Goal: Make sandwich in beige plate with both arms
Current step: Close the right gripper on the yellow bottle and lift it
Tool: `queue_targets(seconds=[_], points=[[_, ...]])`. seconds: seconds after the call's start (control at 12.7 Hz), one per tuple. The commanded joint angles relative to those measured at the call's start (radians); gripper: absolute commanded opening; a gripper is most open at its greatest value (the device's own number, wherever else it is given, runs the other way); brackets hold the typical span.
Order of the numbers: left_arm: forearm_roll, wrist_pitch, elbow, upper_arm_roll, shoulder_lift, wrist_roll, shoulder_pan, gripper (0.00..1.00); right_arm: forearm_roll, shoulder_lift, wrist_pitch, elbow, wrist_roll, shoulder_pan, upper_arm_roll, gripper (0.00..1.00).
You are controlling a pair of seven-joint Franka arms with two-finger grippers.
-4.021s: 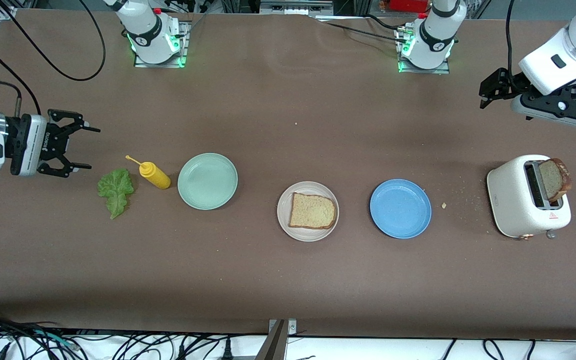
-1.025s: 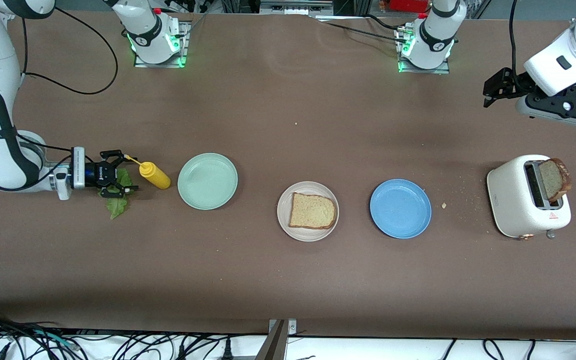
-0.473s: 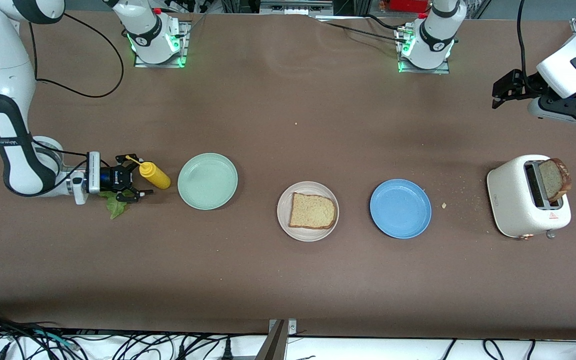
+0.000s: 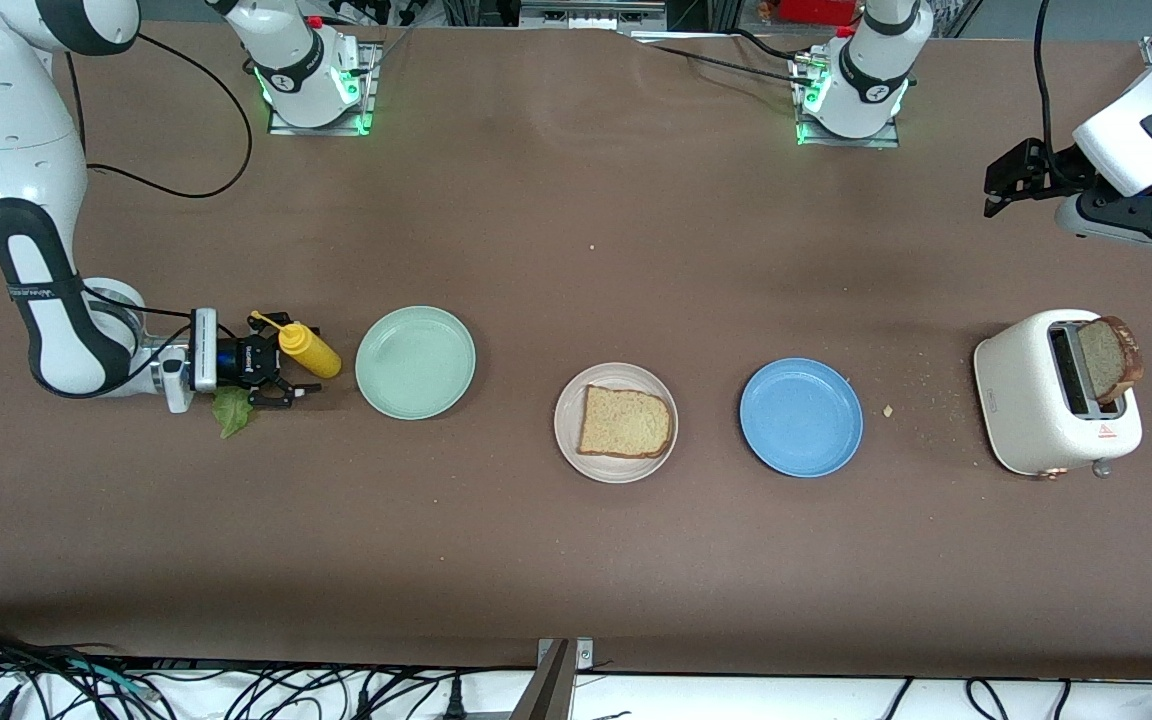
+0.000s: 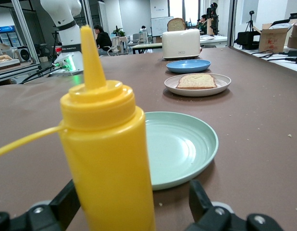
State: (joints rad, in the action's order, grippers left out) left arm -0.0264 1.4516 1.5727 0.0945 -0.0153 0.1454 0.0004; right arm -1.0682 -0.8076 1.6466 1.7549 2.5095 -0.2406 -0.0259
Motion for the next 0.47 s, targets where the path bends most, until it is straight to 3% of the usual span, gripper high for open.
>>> queue_targets(seconds=[0.0, 0.16, 0.39], points=[[-0.004, -0.005, 0.004, 0.005, -0.014, 0.023, 0.007, 1.00, -0.027, -0.008, 0.010, -0.006, 0.012, 0.007, -0.003, 0.82], [-0.004, -0.005, 0.004, 0.005, -0.014, 0.023, 0.007, 1.00, -0.027, -0.008, 0.012, -0.008, 0.005, 0.007, -0.002, 0.55], [-0.006, -0.005, 0.004, 0.005, -0.014, 0.023, 0.007, 1.00, -0.029, -0.007, 0.021, -0.009, -0.010, 0.007, -0.002, 0.33]])
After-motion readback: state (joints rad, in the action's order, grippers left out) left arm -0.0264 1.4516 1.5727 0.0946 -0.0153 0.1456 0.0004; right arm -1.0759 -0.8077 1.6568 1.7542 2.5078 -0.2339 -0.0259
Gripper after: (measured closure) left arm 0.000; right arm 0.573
